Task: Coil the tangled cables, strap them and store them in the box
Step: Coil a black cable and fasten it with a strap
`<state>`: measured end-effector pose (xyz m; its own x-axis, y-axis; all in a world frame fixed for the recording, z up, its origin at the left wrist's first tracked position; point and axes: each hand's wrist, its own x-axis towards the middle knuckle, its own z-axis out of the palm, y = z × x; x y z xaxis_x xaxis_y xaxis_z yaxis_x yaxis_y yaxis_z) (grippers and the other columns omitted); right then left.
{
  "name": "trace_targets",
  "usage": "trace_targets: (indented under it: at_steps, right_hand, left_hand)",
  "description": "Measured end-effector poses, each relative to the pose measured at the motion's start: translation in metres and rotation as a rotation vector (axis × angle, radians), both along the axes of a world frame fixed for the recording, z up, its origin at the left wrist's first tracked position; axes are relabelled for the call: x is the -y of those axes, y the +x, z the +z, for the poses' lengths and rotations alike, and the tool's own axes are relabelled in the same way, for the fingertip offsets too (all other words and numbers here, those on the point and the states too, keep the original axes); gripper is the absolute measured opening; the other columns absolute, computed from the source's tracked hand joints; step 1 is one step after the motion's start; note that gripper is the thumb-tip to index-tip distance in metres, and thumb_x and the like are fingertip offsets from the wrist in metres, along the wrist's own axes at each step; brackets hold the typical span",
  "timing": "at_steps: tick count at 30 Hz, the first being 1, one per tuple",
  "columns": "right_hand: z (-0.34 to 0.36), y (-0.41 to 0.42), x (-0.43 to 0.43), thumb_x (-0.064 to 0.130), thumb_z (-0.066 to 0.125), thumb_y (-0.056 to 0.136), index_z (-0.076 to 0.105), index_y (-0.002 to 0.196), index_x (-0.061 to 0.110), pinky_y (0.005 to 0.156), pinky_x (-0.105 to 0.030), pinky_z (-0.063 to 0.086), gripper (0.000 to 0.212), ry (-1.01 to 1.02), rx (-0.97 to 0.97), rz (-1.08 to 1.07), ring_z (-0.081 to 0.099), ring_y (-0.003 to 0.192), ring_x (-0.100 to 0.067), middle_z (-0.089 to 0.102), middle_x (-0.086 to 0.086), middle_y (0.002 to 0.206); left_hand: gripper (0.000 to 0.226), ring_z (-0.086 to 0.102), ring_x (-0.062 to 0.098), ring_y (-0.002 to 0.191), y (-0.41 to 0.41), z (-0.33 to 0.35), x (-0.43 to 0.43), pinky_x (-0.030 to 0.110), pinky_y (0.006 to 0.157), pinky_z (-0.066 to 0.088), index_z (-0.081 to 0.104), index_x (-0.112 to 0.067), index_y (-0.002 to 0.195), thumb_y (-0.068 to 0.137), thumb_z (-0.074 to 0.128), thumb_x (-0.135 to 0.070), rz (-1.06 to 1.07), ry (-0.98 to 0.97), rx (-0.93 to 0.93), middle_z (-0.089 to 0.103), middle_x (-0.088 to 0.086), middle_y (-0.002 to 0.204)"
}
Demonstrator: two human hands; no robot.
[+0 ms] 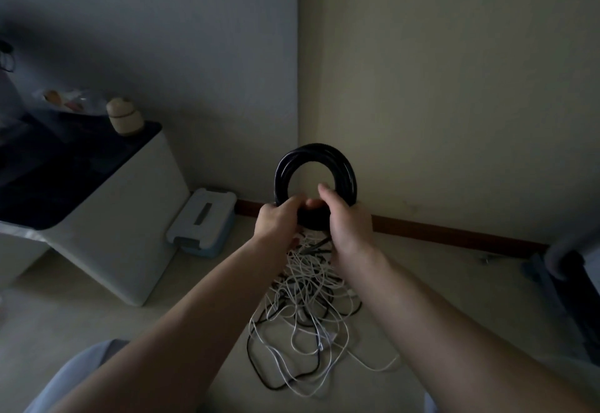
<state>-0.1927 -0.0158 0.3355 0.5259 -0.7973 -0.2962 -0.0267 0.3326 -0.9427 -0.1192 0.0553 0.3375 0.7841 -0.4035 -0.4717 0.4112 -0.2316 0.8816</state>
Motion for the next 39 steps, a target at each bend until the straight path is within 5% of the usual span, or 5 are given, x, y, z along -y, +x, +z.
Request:
trace_targets:
  at_steps: [6, 11, 17, 22, 39]
  right_hand:
    - [0.005, -0.008, 0.009, 0.023, 0.07, 0.084, 0.05, 0.054, 0.017, 0.039, -0.02, 0.031, 0.036, -0.3, -0.114, 0.05, 0.041, 0.039, -0.007, 0.045, 0.01, 0.043]
    - [0.013, -0.013, 0.007, 0.023, 0.069, 0.082, 0.058, 0.049, 0.019, 0.042, -0.031, 0.034, 0.036, -0.659, -0.221, 0.404, 0.049, 0.039, -0.011, 0.054, 0.006, 0.041]
    - [0.022, -0.014, 0.022, 0.022, 0.071, 0.082, 0.059, 0.057, 0.017, 0.043, -0.027, 0.036, 0.028, -0.792, -0.387, 0.652, 0.051, 0.04, -0.012, 0.055, 0.006, 0.043]
    - [0.033, -0.021, 0.039, 0.024, 0.072, 0.071, 0.061, 0.062, 0.006, 0.049, -0.027, 0.037, 0.023, -0.779, -0.397, 0.758, 0.05, 0.045, -0.011, 0.055, 0.006, 0.048]
    - [0.012, -0.025, 0.032, 0.032, 0.077, 0.086, 0.074, 0.098, 0.01, 0.07, -0.041, 0.062, 0.026, -0.052, 0.06, 0.518, 0.075, 0.091, -0.029, 0.077, -0.013, 0.098]
  left_hand:
    - [0.041, 0.062, 0.007, 0.084, 0.015, 0.009, -0.013, 0.026, 0.067, 0.047, 0.058, -0.023, 0.118, 0.08, 0.072, -0.021, -0.006, 0.109, 0.715, 0.066, -0.009, 0.103]
    - [0.065, 0.066, 0.025, 0.097, 0.027, 0.023, -0.028, 0.041, 0.077, 0.056, 0.057, -0.025, 0.129, 0.07, 0.072, -0.005, -0.502, 0.127, 1.388, 0.066, -0.003, 0.112]
    - [0.088, 0.069, 0.024, 0.078, 0.022, 0.023, -0.032, 0.041, 0.07, 0.057, 0.027, -0.046, 0.15, 0.083, 0.062, -0.001, -0.754, 0.218, 1.217, 0.072, 0.001, 0.096]
    - [0.035, 0.065, 0.033, 0.072, 0.012, 0.024, -0.027, 0.045, 0.06, 0.055, 0.058, -0.025, 0.118, 0.086, 0.058, -0.011, -0.686, 0.218, 1.241, 0.068, 0.008, 0.084]
    - [0.016, 0.065, 0.024, 0.073, 0.027, 0.013, -0.02, 0.039, 0.064, 0.056, 0.059, -0.025, 0.091, 0.085, 0.05, -0.014, 0.002, 0.156, 0.818, 0.066, 0.0, 0.078]
